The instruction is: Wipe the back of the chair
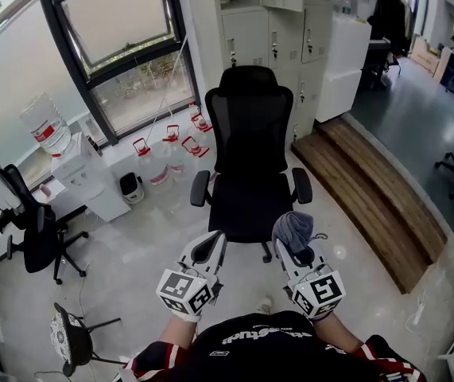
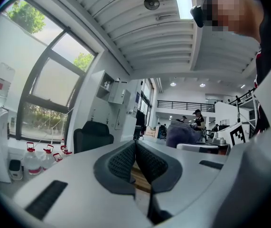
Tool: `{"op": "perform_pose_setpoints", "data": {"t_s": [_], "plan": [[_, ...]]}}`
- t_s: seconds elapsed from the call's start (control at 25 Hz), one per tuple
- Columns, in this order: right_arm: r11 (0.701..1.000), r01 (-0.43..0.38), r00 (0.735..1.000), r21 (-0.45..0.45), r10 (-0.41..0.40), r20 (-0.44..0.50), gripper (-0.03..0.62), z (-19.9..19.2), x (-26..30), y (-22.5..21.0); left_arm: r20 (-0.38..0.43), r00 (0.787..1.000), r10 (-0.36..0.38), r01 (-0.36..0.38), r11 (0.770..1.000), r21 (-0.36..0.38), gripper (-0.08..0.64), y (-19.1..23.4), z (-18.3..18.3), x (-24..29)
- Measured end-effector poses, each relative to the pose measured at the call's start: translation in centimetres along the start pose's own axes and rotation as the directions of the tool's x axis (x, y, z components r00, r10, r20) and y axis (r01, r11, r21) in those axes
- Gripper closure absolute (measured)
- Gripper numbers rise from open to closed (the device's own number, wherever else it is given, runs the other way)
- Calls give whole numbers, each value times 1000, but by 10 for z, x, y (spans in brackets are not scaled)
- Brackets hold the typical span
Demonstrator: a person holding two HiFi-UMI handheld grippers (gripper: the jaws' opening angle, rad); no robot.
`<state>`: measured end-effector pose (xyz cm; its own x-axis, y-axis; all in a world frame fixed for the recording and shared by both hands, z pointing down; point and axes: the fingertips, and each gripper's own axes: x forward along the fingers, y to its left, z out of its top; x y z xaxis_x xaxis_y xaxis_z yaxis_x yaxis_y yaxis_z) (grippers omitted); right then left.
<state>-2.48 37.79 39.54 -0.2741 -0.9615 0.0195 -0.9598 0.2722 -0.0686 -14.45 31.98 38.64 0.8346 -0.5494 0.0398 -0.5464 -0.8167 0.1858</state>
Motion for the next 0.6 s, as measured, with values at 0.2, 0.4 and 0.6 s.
{"op": "perform_pose_setpoints", "data": {"t_s": [0.2, 0.4, 0.6], "plan": [[1000, -14, 1000, 20, 14, 7, 514, 8, 18, -59, -6, 1000, 18, -18, 1000, 23, 535, 0, 14, 62], [999, -9, 1000, 39, 9, 14, 514, 2, 33, -100, -35, 999, 28, -27, 999, 39, 535, 1, 8, 100], [998, -16, 1000, 60, 15, 14, 514, -2, 58, -117, -41, 998, 48, -47, 998, 45, 535, 18, 10, 120]]}}
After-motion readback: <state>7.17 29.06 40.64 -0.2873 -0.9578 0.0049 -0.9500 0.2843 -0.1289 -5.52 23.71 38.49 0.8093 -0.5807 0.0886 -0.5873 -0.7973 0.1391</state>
